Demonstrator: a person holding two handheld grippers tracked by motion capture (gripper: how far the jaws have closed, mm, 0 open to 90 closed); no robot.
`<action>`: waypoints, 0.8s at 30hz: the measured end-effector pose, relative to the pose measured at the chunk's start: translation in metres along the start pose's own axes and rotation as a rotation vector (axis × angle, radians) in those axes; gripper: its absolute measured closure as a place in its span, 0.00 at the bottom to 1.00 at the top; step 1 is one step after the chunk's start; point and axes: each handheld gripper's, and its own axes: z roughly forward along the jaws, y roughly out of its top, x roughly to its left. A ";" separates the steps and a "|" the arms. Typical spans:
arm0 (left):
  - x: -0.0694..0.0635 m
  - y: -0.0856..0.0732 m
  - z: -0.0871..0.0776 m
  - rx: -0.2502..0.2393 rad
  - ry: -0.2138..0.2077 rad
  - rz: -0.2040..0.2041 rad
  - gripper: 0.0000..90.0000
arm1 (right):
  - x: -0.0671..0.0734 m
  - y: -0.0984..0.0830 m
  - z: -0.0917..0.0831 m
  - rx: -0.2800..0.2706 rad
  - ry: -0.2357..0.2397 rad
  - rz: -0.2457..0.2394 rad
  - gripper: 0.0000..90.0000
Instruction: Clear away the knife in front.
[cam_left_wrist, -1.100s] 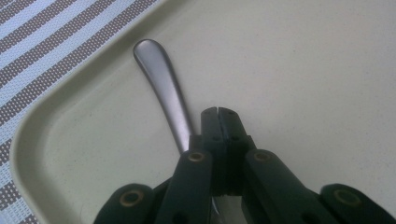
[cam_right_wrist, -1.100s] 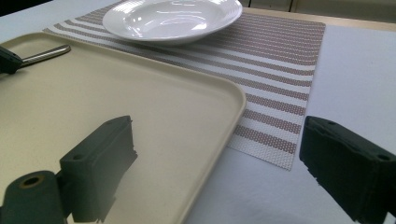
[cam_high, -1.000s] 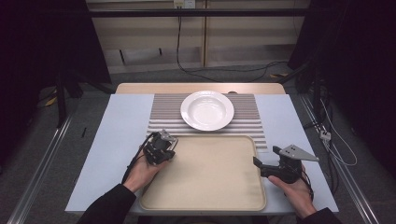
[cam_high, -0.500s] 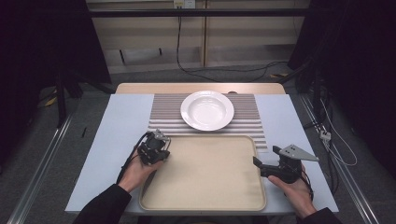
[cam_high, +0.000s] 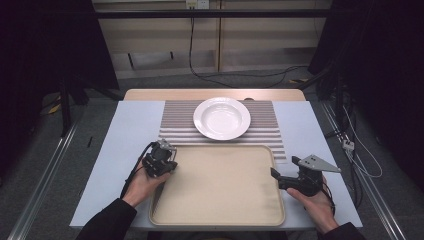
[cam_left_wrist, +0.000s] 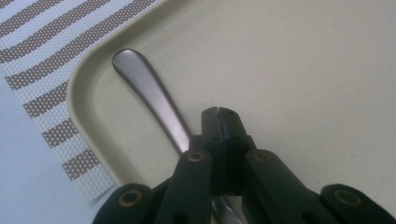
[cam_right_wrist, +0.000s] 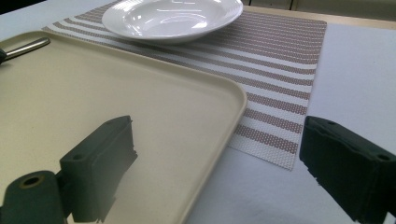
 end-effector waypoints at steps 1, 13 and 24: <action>0.000 -0.001 0.000 -0.002 0.000 -0.005 1.00 | 0.000 0.000 0.000 0.000 0.000 0.000 0.11; 0.000 -0.010 -0.006 -0.010 0.026 -0.024 1.00 | 0.000 0.000 0.000 0.000 -0.003 0.001 0.11; -0.001 -0.013 -0.008 -0.017 0.041 -0.042 1.00 | 0.000 0.000 -0.001 -0.003 -0.007 0.004 0.11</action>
